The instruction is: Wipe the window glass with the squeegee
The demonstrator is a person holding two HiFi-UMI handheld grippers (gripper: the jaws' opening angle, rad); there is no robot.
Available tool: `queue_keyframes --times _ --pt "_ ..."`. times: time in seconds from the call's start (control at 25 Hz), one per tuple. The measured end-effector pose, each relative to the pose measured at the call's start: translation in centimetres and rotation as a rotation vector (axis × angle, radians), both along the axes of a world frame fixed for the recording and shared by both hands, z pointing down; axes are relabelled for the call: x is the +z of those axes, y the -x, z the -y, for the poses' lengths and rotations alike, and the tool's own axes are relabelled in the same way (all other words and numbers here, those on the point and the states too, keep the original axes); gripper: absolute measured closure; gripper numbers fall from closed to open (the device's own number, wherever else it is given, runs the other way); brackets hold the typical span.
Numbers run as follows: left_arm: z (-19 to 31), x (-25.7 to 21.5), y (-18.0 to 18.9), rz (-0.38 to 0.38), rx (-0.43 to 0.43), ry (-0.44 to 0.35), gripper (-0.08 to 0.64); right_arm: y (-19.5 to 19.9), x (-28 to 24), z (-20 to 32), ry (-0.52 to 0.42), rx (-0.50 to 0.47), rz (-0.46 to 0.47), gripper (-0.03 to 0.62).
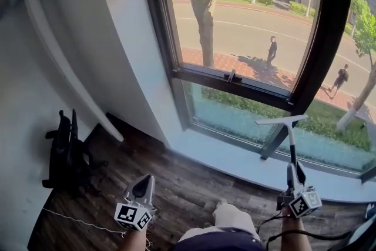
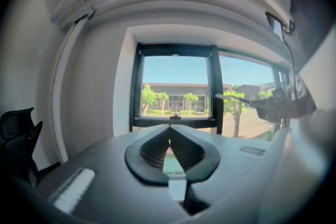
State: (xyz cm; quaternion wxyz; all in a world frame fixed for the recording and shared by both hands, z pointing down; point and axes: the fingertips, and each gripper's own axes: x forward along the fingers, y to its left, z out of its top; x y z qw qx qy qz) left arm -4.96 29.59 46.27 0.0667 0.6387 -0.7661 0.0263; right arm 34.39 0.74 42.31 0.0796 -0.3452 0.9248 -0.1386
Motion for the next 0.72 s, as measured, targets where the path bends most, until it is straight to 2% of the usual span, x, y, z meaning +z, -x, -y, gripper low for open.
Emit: queue_keyframes --times 0.28,0.44,0.72 --pt "3.0 0.2 2.5 0.014 0.033 0.008 0.569 2.4 0.5 3.7 0.007 0.032 0.001 0.491" --pt "4.3 -0.9 4.7 0.034 0.025 0.019 0.569 3.8 0.8 7.0 0.017 0.067 0.034 0.491" --pt "8.6 -2.2 9.3 0.026 -0.013 0.035 0.568 8.5 -0.3 11.5 0.007 0.056 0.044 0.491"
